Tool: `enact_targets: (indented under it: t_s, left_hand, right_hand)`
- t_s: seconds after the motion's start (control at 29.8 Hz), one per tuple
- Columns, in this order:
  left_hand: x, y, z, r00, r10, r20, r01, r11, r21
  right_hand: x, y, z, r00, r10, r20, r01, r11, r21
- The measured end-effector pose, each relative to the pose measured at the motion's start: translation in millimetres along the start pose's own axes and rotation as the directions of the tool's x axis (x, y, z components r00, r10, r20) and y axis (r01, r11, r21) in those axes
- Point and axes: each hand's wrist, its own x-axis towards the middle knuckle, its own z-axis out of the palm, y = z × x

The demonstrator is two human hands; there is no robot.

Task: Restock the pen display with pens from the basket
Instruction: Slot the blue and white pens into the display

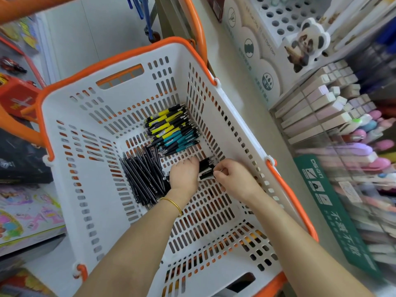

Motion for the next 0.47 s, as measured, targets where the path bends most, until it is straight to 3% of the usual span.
enact_targets:
  t_s: [0.17,0.27,0.34,0.4,0.47]
  left_hand:
    - [-1,-6,-8,0.991,-0.102,0.09,0.116,0.979,-0.169]
    - [-2,-5,-8,0.964,-0.198,0.178,0.257,0.864,-0.434]
    - [-2,-4,-13,0.943,-0.242,0.23,0.334,0.672,-0.661]
    - [-3,-7,-26,0.914,-0.26,0.311,0.393,0.377,-0.839]
    - [-8,-12,-41,0.879,-0.237,0.413,0.446,0.103,-0.889]
  right_hand:
    - [-1,-1,-1,1.0,-0.019,0.001,0.019,1.0,0.003]
    - [-3,-3,-1,1.0,-0.028,0.0,0.028,0.999,0.03]
    - [-4,-3,-1,0.999,-0.037,0.004,0.037,0.999,0.036]
    - [-4,-4,-1,0.999,-0.043,0.002,0.043,0.998,0.05]
    - [-5,-4,-1,0.999,-0.049,-0.001,0.049,0.996,0.076]
